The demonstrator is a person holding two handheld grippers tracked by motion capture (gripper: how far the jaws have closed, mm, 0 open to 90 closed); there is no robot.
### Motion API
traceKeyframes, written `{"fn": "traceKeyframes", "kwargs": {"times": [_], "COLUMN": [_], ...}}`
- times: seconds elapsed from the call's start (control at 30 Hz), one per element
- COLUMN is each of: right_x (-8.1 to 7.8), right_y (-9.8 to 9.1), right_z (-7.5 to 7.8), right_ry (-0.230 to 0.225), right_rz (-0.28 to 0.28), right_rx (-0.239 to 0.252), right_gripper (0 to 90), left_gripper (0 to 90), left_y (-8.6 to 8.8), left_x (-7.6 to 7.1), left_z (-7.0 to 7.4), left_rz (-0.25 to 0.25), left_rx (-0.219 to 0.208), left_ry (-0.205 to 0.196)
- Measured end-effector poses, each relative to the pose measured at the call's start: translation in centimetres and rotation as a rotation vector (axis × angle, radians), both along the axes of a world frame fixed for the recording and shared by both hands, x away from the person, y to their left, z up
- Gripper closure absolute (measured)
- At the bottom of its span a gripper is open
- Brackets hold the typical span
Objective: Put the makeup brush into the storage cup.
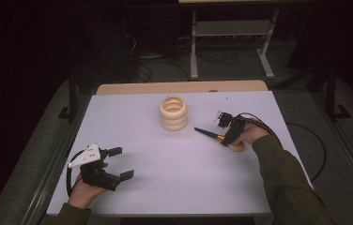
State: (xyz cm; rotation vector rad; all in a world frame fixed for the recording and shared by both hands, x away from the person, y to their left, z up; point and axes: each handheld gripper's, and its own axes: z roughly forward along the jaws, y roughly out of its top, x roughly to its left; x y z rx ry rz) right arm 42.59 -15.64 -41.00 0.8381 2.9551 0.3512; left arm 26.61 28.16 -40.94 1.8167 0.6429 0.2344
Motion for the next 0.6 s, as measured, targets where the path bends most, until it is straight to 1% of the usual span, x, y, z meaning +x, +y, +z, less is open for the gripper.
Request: {"fn": "traceKeyframes", "kwargs": {"times": [0.03,0.07,0.1,0.2,0.23,0.33,0.53,0.57,0.6], "right_x": [-0.1,-0.2,-0.2,-0.4,-0.4,-0.7,-1.5,-1.6,-1.8], "right_y": [0.0,-0.1,-0.2,-0.5,-0.6,-0.8,-1.2,-1.3,-1.3], "right_z": [0.1,0.2,0.3,0.5,0.5,0.7,1.2,1.3,1.3], "right_ry": [0.003,-0.005,-0.001,-0.015,-0.019,-0.025,-0.037,-0.049,-0.046], "right_rz": [-0.007,-0.011,-0.010,-0.015,-0.017,-0.025,-0.017,-0.016,-0.017], "right_rx": [0.004,0.009,0.021,0.047,0.052,0.067,0.102,0.105,0.112], "right_gripper": [61.9,62.0,62.0,62.0,62.1,62.1,62.1,62.1,62.1], "left_gripper": [0.0,0.0,0.0,0.0,0.0,0.0,0.0,0.0,0.0], "left_y": [0.0,0.0,0.0,0.0,0.0,-0.1,-0.1,-0.1,-0.2], "left_x": [0.0,0.0,0.0,0.0,0.0,0.0,0.0,0.0,0.0], "left_z": [0.0,0.0,0.0,0.0,0.0,0.0,0.0,0.0,0.0], "left_rz": [0.000,0.000,0.000,0.002,0.001,-0.001,-0.002,-0.005,-0.005], "left_rx": [0.001,0.001,-0.002,-0.003,0.002,0.001,0.001,0.000,0.000], "left_ry": [0.000,0.000,0.001,0.002,0.002,0.001,0.002,-0.002,-0.001]}}
